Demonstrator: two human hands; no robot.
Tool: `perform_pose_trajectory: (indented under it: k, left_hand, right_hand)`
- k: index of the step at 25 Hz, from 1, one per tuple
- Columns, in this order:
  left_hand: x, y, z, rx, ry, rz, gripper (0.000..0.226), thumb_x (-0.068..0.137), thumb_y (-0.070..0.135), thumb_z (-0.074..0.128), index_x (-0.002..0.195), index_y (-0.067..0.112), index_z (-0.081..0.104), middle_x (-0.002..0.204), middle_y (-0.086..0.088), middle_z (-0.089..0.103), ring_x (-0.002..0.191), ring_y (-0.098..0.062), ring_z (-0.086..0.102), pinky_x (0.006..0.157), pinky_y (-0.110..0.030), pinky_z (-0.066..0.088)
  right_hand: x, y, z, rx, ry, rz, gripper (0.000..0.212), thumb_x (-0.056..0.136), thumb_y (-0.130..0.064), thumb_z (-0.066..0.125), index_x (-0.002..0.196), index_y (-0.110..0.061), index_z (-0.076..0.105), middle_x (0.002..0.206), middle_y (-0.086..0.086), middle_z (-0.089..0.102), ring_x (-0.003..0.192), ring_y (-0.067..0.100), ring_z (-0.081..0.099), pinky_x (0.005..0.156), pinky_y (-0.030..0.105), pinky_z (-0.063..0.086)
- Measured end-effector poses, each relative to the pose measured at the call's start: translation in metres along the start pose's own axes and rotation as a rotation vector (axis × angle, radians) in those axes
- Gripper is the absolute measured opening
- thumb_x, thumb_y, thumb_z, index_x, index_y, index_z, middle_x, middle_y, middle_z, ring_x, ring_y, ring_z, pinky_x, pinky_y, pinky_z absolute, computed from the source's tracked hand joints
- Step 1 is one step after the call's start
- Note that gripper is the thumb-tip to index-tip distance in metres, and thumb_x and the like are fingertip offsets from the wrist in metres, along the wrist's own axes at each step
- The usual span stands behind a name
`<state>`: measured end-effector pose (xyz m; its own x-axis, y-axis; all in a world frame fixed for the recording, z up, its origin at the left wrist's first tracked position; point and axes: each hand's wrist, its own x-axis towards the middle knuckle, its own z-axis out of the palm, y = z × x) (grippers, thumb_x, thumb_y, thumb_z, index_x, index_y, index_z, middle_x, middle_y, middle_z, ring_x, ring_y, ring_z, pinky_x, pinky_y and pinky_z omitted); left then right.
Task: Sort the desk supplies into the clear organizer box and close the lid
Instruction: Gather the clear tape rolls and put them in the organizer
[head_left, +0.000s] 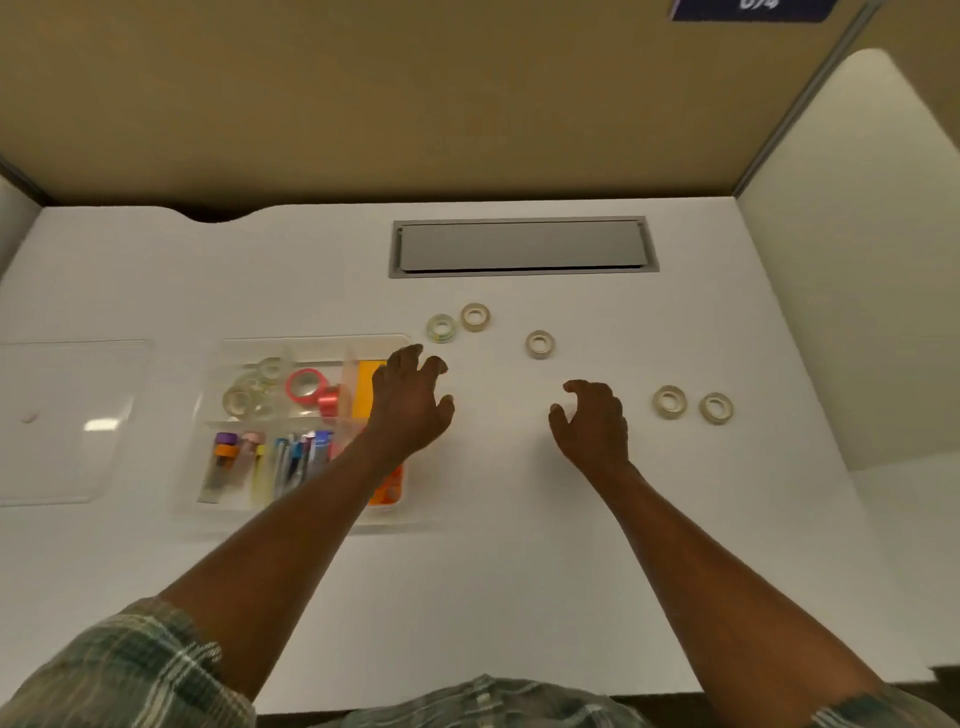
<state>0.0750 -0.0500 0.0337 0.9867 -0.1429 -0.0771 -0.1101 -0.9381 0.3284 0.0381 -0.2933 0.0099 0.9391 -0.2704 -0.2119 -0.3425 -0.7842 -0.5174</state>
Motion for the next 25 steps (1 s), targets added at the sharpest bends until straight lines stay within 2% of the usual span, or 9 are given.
perform_pose_trajectory:
  k: [4, 6, 11, 13, 15, 19, 22, 24, 25]
  left_hand:
    - [-0.010, 0.068, 0.029, -0.028, -0.108, 0.149, 0.047, 0.087, 0.036, 0.064, 0.130, 0.019, 0.056, 0.153, -0.012, 0.037, 0.142, -0.029, 0.032, 0.112, -0.044, 0.028]
    - [-0.017, 0.092, 0.041, -0.043, -0.184, 0.196, 0.046, 0.089, 0.037, 0.062, 0.131, 0.020, 0.054, 0.154, -0.010, 0.035, 0.142, -0.028, 0.032, 0.111, -0.041, 0.028]
    - [-0.031, 0.129, 0.058, -0.141, -0.319, 0.203, 0.044, 0.089, 0.037, 0.064, 0.128, 0.020, 0.055, 0.144, -0.006, 0.043, 0.132, -0.027, 0.042, 0.104, -0.040, 0.038]
    - [-0.033, 0.136, 0.062, -0.197, -0.354, 0.182, 0.043, 0.088, 0.037, 0.065, 0.127, 0.021, 0.054, 0.133, -0.004, 0.049, 0.121, -0.026, 0.050, 0.099, -0.040, 0.043]
    - [-0.032, 0.145, 0.062, -0.295, -0.382, 0.105, 0.051, 0.089, 0.039, 0.065, 0.133, 0.022, 0.049, 0.127, -0.004, 0.050, 0.110, -0.024, 0.056, 0.093, -0.039, 0.047]
    - [-0.032, 0.156, 0.064, -0.174, -0.277, 0.217, 0.084, 0.090, 0.042, 0.062, 0.156, 0.024, 0.014, 0.145, -0.009, 0.039, 0.108, -0.025, 0.059, 0.084, -0.040, 0.054]
    - [-0.031, 0.162, 0.064, -0.253, -0.171, 0.253, 0.055, 0.094, 0.029, 0.056, 0.145, 0.022, 0.037, 0.122, -0.005, 0.050, 0.096, -0.026, 0.062, 0.071, -0.036, 0.052]
    - [-0.029, 0.164, 0.062, -0.253, -0.135, 0.235, 0.040, 0.093, 0.029, 0.057, 0.131, 0.020, 0.047, 0.109, -0.004, 0.051, 0.088, -0.025, 0.061, 0.068, -0.033, 0.049]
    - [-0.029, 0.162, 0.062, -0.236, -0.141, 0.236, 0.042, 0.092, 0.032, 0.060, 0.130, 0.020, 0.047, 0.108, -0.004, 0.051, 0.087, -0.024, 0.060, 0.069, -0.034, 0.048]
  right_hand:
    - [0.017, 0.073, -0.042, -0.269, 0.052, 0.134, 0.061, 0.092, -0.028, 0.059, 0.148, -0.015, 0.037, 0.158, 0.016, 0.028, 0.141, 0.037, 0.031, 0.105, 0.050, 0.039]
    - [0.022, 0.099, -0.052, -0.335, -0.006, 0.172, 0.062, 0.092, -0.023, 0.058, 0.149, -0.015, 0.034, 0.160, 0.015, 0.023, 0.139, 0.039, 0.032, 0.102, 0.049, 0.043]
    - [0.029, 0.122, -0.056, -0.349, -0.004, 0.035, 0.040, 0.090, -0.018, 0.059, 0.129, -0.012, 0.050, 0.129, 0.012, 0.048, 0.115, 0.033, 0.052, 0.081, 0.044, 0.054]
    - [0.029, 0.118, -0.052, -0.253, 0.032, 0.023, 0.031, 0.086, -0.025, 0.060, 0.114, -0.013, 0.056, 0.115, 0.009, 0.054, 0.106, 0.029, 0.056, 0.078, 0.042, 0.054]
    - [0.026, 0.107, -0.049, 0.051, 0.005, 0.064, 0.029, 0.082, -0.039, 0.063, 0.099, -0.016, 0.061, 0.103, 0.005, 0.063, 0.096, 0.024, 0.062, 0.080, 0.040, 0.054]
    - [0.017, 0.076, -0.052, 0.717, -0.545, 0.152, 0.044, 0.080, -0.054, 0.072, 0.101, -0.016, 0.065, 0.093, 0.000, 0.077, 0.085, 0.020, 0.075, 0.080, 0.043, 0.059]
    - [0.016, 0.072, -0.056, 0.803, -0.761, 0.103, 0.044, 0.083, -0.050, 0.069, 0.107, -0.013, 0.065, 0.095, 0.004, 0.077, 0.086, 0.020, 0.074, 0.084, 0.040, 0.059]
    - [0.018, 0.077, -0.062, 0.772, -0.674, 0.106, 0.043, 0.084, -0.052, 0.069, 0.105, -0.014, 0.066, 0.098, 0.003, 0.077, 0.091, 0.021, 0.074, 0.089, 0.043, 0.058]
    - [0.020, 0.083, -0.066, 0.692, -0.503, 0.111, 0.041, 0.085, -0.051, 0.069, 0.104, -0.014, 0.067, 0.100, 0.003, 0.076, 0.093, 0.022, 0.073, 0.091, 0.045, 0.057]
